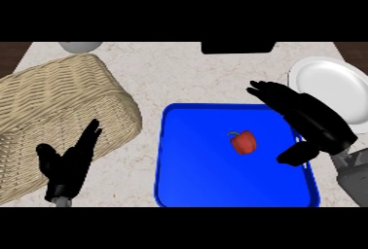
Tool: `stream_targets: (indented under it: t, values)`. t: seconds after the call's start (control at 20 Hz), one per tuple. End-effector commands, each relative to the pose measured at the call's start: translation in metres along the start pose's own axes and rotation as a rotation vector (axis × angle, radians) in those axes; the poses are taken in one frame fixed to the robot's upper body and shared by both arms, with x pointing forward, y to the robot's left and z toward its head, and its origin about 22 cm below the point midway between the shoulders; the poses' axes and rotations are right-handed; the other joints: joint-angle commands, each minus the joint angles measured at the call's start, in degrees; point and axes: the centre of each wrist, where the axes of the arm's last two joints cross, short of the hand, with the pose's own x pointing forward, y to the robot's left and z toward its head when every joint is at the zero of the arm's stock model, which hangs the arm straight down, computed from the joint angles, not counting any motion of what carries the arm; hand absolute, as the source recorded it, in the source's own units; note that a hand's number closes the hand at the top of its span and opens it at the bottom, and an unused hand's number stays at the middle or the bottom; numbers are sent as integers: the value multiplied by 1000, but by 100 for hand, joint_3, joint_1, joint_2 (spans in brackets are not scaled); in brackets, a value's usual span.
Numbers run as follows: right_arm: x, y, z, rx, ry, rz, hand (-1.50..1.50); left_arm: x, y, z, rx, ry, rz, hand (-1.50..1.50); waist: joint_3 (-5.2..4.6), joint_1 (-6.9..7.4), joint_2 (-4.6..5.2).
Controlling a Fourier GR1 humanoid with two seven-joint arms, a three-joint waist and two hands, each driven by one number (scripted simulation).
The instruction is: Pick the bell pepper from the tray and place it in the plate
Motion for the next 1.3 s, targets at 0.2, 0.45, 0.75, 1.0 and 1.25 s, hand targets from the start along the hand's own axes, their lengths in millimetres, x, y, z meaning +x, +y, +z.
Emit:
stream_targets:
  t: [0.2,0.45,0.75,1.0,1.25]
  values:
    - [20,52,-4,99,107,11,-150,-25,-27,-16,-49,51,5,0,-50,99,54]
    - [25,62,-8,114,90,14,-150,-16,-8,-14,-45,53,19,0,-47,139,46]
    - [36,79,0,82,119,80,-150,-26,-8,-19,-34,41,5,0,-48,111,43]
    - [35,79,-16,97,186,143,-150,-19,-33,-14,-49,51,22,0,-48,141,48]
    - [23,85,-31,118,190,147,-150,-6,-20,-14,-48,58,11,0,-46,162,50]
